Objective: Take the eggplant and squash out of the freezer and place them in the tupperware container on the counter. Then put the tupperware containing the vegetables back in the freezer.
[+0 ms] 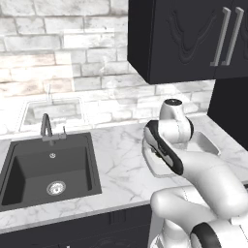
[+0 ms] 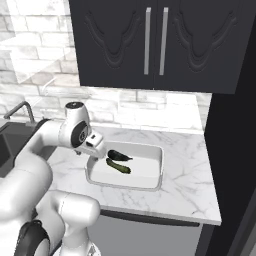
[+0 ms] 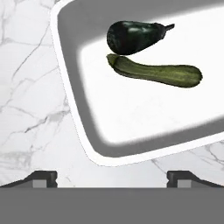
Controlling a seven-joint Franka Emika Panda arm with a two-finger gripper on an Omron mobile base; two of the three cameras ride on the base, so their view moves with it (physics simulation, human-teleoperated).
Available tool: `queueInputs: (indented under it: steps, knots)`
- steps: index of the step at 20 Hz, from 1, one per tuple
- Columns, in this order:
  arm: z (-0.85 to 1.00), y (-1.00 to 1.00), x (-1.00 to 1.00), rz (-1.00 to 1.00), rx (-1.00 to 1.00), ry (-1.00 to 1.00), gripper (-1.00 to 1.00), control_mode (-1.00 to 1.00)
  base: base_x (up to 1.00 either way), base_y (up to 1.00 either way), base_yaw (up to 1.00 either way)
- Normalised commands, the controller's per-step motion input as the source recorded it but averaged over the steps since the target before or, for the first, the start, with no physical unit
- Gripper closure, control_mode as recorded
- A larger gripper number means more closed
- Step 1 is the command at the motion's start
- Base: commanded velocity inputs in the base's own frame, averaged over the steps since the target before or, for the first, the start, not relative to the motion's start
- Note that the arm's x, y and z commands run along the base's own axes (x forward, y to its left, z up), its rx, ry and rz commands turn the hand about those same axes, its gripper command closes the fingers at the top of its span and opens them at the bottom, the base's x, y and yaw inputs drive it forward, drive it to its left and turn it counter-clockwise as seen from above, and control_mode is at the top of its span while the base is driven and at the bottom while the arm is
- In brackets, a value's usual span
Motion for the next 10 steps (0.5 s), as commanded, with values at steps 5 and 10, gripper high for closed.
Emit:
queueInputs:
  steps: [5,10]
  knots:
    - [-0.03,0.37,0.11,0.07,-0.05,0.09,-1.0,-1.0,0.0,0.0,0.0]
    - [-0.05,0.17,0.0,0.0,0.0,-0.01,-1.0,-1.0,0.0,0.0,0.0]
